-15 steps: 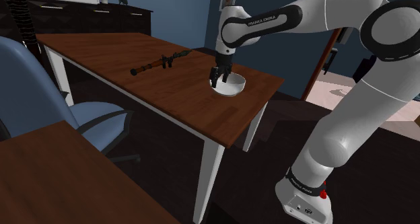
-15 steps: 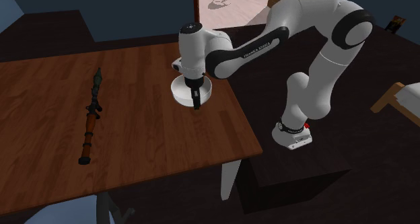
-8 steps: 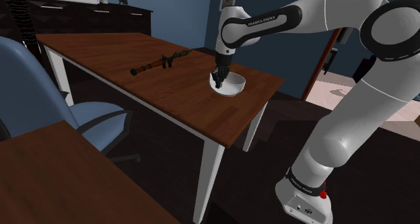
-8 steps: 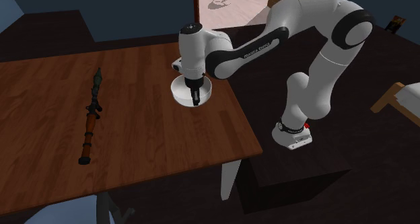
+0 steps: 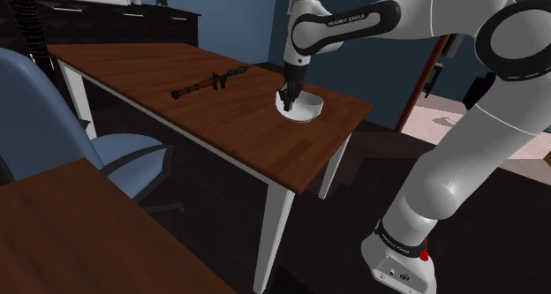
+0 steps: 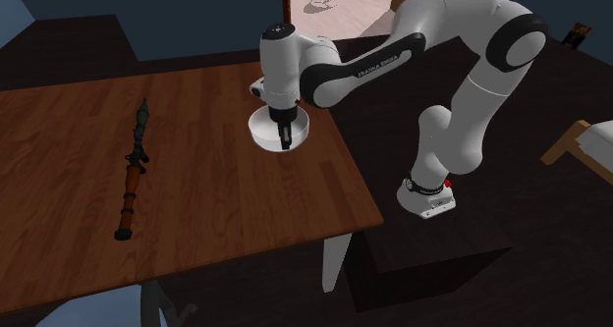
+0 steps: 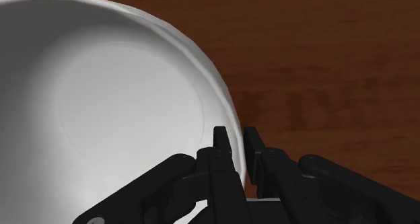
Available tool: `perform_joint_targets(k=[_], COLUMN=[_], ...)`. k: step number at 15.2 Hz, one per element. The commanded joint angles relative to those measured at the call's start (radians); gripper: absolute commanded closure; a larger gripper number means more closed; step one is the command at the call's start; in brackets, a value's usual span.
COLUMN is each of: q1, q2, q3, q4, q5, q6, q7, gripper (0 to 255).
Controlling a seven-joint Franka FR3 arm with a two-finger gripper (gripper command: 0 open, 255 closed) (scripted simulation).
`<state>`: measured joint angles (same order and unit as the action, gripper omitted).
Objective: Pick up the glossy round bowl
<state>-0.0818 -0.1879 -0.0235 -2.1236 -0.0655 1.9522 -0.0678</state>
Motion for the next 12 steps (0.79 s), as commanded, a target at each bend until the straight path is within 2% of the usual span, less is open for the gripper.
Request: perform_joint_targets(k=[1,10,12], q1=[-0.001,0.000,0.000], q2=[-0.004,-0.014,-0.014], q3=[-0.001,0.000,0.000], q4=[0.022,0.134,0.136], q5=[0.000,0.003,0.003], q6=[-0.026,-0.147,-0.149], q7=[-0.003,-0.009,-0.010], gripper=[255,255,255])
